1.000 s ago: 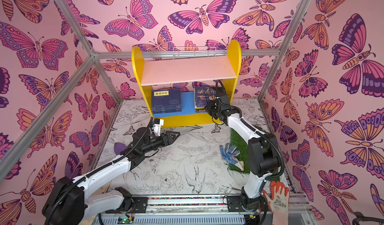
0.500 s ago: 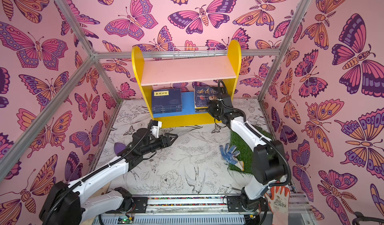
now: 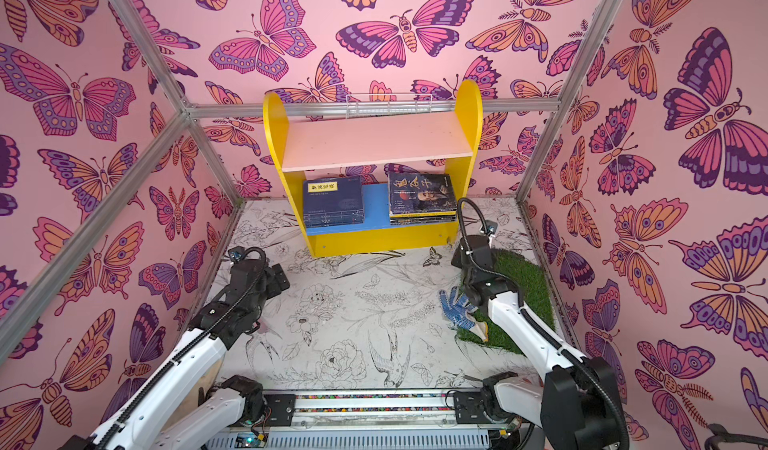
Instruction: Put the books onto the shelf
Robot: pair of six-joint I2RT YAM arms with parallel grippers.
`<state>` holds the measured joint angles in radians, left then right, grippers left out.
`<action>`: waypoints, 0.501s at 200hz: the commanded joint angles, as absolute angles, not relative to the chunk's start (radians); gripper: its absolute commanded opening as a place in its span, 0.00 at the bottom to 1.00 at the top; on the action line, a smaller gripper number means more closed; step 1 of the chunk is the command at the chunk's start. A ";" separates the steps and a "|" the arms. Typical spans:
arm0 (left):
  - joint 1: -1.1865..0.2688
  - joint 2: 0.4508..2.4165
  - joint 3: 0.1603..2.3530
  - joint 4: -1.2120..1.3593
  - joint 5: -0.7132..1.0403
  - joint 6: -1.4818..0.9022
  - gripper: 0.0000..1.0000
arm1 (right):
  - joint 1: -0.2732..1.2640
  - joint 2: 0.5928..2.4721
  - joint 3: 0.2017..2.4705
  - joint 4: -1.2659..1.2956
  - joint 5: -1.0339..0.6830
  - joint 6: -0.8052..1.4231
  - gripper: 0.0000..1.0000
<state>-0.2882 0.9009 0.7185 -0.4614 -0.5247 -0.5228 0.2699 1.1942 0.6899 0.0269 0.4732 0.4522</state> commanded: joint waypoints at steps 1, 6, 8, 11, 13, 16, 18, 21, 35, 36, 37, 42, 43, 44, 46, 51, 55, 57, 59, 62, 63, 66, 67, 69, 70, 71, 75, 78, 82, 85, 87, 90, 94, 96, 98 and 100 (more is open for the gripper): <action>-0.256 0.960 0.667 -0.430 -0.670 -0.356 0.99 | 0.270 1.224 0.625 0.132 0.672 0.371 0.53; -0.249 0.978 0.654 -0.405 -0.659 -0.340 0.99 | 0.270 1.241 0.623 0.124 0.696 0.371 0.53; -0.245 0.986 0.649 -0.400 -0.655 -0.341 0.99 | 0.270 1.247 0.622 0.118 0.712 0.373 0.53; -0.239 0.998 0.644 -0.388 -0.649 -0.347 0.99 | 0.270 1.257 0.623 0.121 0.745 0.387 0.54; -0.235 1.005 0.641 -0.384 -0.643 -0.353 0.99 | 0.270 1.263 0.627 0.116 0.765 0.398 0.54; -0.226 1.017 0.638 -0.377 -0.630 -0.362 0.99 | 0.269 1.268 0.643 0.074 0.785 0.425 0.54; -0.220 1.025 0.637 -0.374 -0.622 -0.368 0.99 | 0.266 1.270 0.653 0.049 0.793 0.435 0.54; -0.211 1.038 0.637 -0.372 -0.604 -0.376 0.99 | 0.264 1.274 0.667 0.028 0.798 0.434 0.54; -0.193 1.101 0.640 -0.351 -0.570 -0.397 0.99 | 0.267 1.303 0.668 0.108 0.813 0.317 0.54; -0.193 1.106 0.641 -0.347 -0.569 -0.397 0.99 | 0.267 1.305 0.667 0.113 0.817 0.312 0.54; -0.192 1.110 0.643 -0.345 -0.568 -0.395 0.99 | 0.267 1.307 0.667 0.117 0.820 0.309 0.54; -0.192 1.136 0.655 -0.342 -0.566 -0.391 0.99 | 0.268 1.317 0.669 0.127 0.839 0.294 0.55; -0.191 1.142 0.658 -0.342 -0.568 -0.391 0.99 | 0.267 1.320 0.669 0.128 0.843 0.290 0.55; -0.191 1.147 0.661 -0.343 -0.570 -0.390 0.99 | 0.266 1.321 0.669 0.131 0.848 0.287 0.55; -0.191 1.158 0.669 -0.343 -0.574 -0.390 0.99 | 0.266 1.325 0.669 0.140 0.855 0.279 0.55; -0.190 1.183 0.683 -0.338 -0.580 -0.385 0.99 | 0.262 1.337 0.664 0.165 0.867 0.254 0.56; -0.191 1.200 0.693 -0.331 -0.589 -0.380 0.99 | 0.259 1.346 0.658 0.185 0.873 0.237 0.56; -0.190 1.209 0.697 -0.328 -0.595 -0.378 0.99 | 0.258 1.352 0.655 0.191 0.877 0.233 0.56; -0.191 1.217 0.700 -0.320 -0.601 -0.376 0.99 | 0.258 1.358 0.654 0.195 0.881 0.228 0.56; -0.190 1.230 0.703 -0.305 -0.608 -0.367 0.99 | 0.257 1.365 0.654 0.194 0.888 0.227 0.56; -0.190 1.234 0.703 -0.298 -0.609 -0.363 0.99 | 0.256 1.368 0.654 0.193 0.891 0.228 0.56; -0.188 1.245 0.708 -0.285 -0.613 -0.353 0.99 | 0.254 1.375 0.652 0.189 0.898 0.235 0.56; -0.188 1.248 0.711 -0.283 -0.614 -0.350 0.99 | 0.254 1.378 0.651 0.187 0.901 0.237 0.56; -0.188 1.255 0.714 -0.276 -0.619 -0.344 0.99 | 0.253 1.382 0.649 0.184 0.903 0.243 0.56; -0.187 1.259 0.715 -0.270 -0.621 -0.340 0.99 | 0.252 1.383 0.648 0.185 0.904 0.245 0.56; -0.188 1.261 0.715 -0.266 -0.624 -0.336 0.99 | 0.252 1.386 0.647 0.186 0.905 0.246 0.56; -0.188 1.263 0.716 -0.241 -0.633 -0.323 0.99 | 0.250 1.392 0.637 0.198 0.901 0.248 0.56; -0.188 1.297 0.714 -0.218 -0.643 -0.308 0.99 | 0.249 1.398 0.625 0.220 0.898 0.246 0.56; -0.186 1.312 0.705 -0.181 -0.651 -0.286 0.99 | 0.249 1.406 0.603 0.262 0.897 0.239 0.57; -0.186 1.320 0.697 -0.145 -0.657 -0.271 0.99 | 0.249 1.413 0.583 0.307 0.895 0.230 0.57; -0.186 1.326 0.689 -0.128 -0.659 -0.261 0.99 | 0.249 1.418 0.570 0.338 0.894 0.225 0.57; -0.182 1.333 0.680 -0.090 -0.661 -0.249 0.99 | 0.249 1.428 0.548 0.394 0.891 0.211 0.57; -0.179 1.344 0.666 -0.044 -0.659 -0.233 0.99 | 0.246 1.441 0.524 0.488 0.888 0.177 0.57; -0.177 1.349 0.659 -0.021 -0.655 -0.223 0.99 | 0.246 1.446 0.516 0.525 0.889 0.160 0.57; -0.175 1.355 0.655 -0.002 -0.651 -0.214 0.99 | 0.247 1.448 0.510 0.551 0.891 0.147 0.57; -0.172 1.360 0.649 0.019 -0.647 -0.205 0.99 | 0.249 1.449 0.505 0.570 0.887 0.139 0.58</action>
